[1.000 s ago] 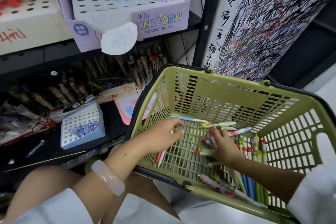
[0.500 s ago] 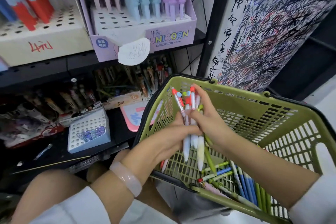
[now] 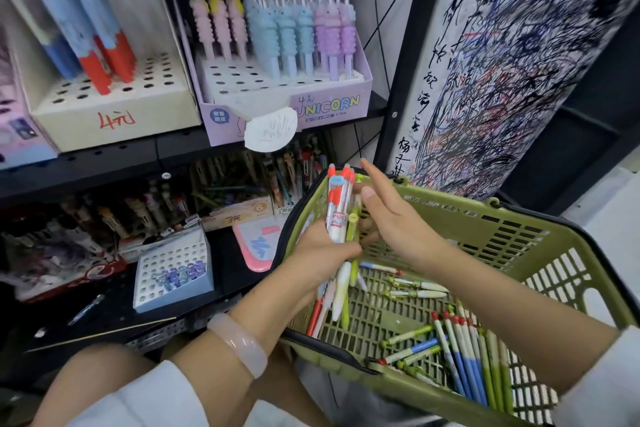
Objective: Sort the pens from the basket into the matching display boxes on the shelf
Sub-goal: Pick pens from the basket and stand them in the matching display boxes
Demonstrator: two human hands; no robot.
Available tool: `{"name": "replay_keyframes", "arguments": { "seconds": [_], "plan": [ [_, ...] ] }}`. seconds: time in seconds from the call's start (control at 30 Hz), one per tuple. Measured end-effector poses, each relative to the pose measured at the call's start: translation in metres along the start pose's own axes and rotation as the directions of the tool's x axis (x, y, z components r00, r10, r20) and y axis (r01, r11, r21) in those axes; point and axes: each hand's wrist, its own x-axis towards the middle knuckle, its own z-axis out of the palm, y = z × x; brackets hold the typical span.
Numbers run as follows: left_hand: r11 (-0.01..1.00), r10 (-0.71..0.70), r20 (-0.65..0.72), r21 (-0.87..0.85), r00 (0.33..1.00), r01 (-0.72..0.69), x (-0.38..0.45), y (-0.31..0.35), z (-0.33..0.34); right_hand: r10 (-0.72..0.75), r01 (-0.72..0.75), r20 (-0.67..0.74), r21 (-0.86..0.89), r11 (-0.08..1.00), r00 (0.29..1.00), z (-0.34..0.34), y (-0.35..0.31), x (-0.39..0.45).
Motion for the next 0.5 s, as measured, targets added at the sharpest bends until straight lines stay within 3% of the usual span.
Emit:
{"name": "replay_keyframes", "arguments": {
  "seconds": [0.3, 0.4, 0.5],
  "plan": [
    [0.97, 0.19, -0.099, -0.138, 0.977, -0.202, -0.011, 0.028, -0.033, -0.296, 0.275, -0.081, -0.203, 0.94, 0.952, 0.016, -0.044, 0.025],
    [0.936, 0.235, -0.105, -0.242, 0.966, -0.254, -0.018, 0.035, -0.047, -0.262, 0.237, -0.134, -0.177, 0.955, 0.956, 0.026, -0.061, 0.035],
    [0.917, 0.248, -0.157, -0.28, 0.956, -0.284, -0.026, 0.039, -0.062, -0.154, 0.153, -0.191, -0.02, 0.988, 0.969, 0.034, -0.074, 0.041]
  ]
}}
